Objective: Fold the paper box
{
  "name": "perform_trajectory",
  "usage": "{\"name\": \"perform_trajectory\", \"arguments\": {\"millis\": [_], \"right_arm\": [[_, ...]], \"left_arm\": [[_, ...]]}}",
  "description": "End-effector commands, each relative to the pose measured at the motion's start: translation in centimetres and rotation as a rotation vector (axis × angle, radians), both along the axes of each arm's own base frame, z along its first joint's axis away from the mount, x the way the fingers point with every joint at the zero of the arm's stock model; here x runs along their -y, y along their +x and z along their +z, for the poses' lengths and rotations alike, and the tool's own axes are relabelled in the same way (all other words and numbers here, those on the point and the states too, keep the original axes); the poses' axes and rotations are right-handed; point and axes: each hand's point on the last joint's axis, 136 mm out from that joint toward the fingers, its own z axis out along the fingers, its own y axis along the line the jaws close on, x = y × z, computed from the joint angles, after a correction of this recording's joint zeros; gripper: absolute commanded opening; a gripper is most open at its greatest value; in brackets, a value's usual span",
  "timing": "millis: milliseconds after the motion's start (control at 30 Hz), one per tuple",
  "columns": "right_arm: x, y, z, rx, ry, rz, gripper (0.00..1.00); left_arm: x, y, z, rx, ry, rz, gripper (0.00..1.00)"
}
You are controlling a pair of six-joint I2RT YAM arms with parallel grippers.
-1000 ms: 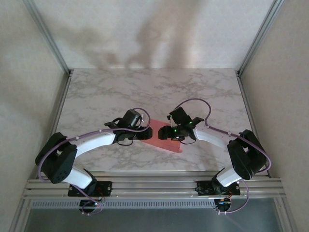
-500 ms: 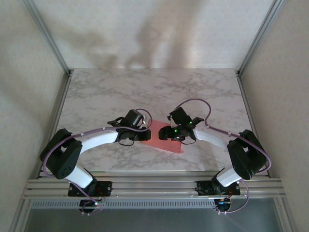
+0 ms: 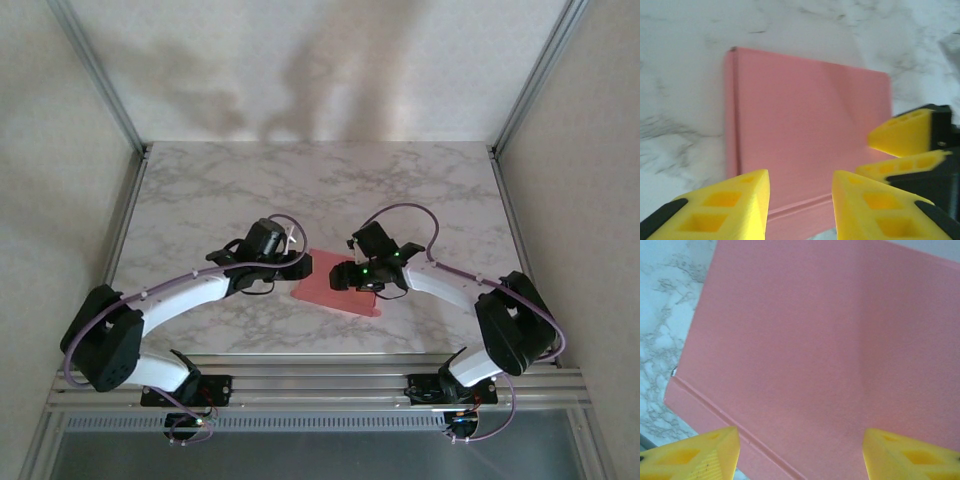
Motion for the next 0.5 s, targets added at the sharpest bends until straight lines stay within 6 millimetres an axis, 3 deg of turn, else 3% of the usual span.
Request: {"name": "perform_trajectory", "arguments": {"millis": [0,233,467], "right_arm": [[-0.5,-0.5,1.8,0.026,0.044,0.029,0.66],[0.2,-1.4,2.5,0.017,0.063,0.017,0.66],[1.1,-2.2,0.3,-0.026,0.027,-0.004,0.66]], "left_arm": [[1.9,-0.8,-0.1,-0.035,-0.102,-0.080,0.36],[2.1,-1.1,-3.5,-0.106,-0.055,-0.103,0.36],[1.2,-1.1,-6.0,-0.134,0.011,-0.072,0.34]]}}
